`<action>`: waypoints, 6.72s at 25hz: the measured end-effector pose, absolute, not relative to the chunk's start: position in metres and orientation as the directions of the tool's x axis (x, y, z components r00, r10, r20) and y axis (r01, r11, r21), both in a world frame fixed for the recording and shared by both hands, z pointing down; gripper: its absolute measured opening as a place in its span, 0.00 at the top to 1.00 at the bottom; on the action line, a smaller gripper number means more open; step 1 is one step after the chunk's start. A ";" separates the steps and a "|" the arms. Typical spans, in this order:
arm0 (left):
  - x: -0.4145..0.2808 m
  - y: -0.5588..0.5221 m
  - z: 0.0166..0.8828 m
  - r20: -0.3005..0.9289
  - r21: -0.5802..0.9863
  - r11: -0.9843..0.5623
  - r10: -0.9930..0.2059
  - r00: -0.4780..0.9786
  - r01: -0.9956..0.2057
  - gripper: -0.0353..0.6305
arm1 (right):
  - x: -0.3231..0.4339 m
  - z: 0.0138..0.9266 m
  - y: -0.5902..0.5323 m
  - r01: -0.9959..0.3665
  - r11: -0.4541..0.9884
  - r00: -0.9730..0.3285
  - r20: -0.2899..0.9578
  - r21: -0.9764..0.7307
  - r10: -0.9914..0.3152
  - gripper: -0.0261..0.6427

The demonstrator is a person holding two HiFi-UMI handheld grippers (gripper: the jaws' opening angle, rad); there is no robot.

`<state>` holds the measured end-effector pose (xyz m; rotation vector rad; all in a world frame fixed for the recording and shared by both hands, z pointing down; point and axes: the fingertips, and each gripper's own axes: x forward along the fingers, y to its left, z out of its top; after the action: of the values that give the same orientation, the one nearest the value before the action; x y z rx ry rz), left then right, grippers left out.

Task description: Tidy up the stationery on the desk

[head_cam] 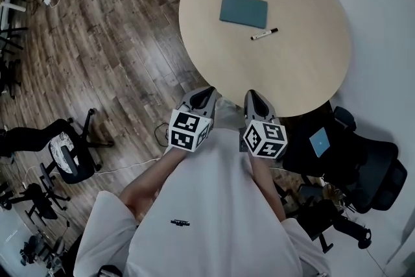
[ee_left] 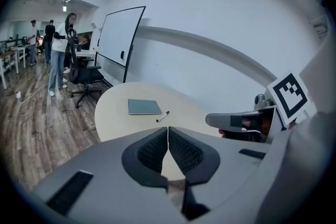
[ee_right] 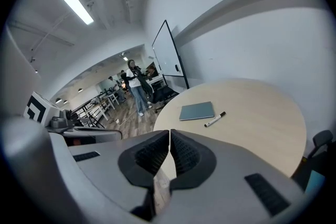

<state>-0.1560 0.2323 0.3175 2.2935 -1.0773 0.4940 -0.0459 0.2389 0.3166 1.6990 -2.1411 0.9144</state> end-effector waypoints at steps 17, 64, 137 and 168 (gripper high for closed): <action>-0.036 0.087 0.349 0.612 0.289 -0.411 -0.615 0.497 -0.865 0.91 | 0.072 0.347 0.080 -0.888 0.195 -0.417 0.551 -0.416 -0.723 0.91; -0.026 -0.166 0.514 0.756 0.108 -0.753 -0.362 0.545 -0.649 0.65 | 0.050 0.507 -0.085 -0.907 0.161 -0.402 0.681 -0.390 -0.612 0.71; -0.003 -0.092 0.595 0.852 0.250 -0.866 -0.017 0.523 -0.434 0.56 | 0.064 0.574 -0.086 -0.947 0.175 -0.320 0.803 -0.268 -0.504 0.62; 0.035 -0.015 0.593 0.842 0.274 -0.779 -0.089 0.532 -0.564 0.56 | 0.144 0.568 -0.035 -0.967 0.072 -0.242 0.804 -0.243 -0.542 0.62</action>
<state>0.0350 -0.0150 0.5934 2.2464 -0.5283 1.1936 0.1437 -0.0351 0.5682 1.4949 -1.8375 1.0693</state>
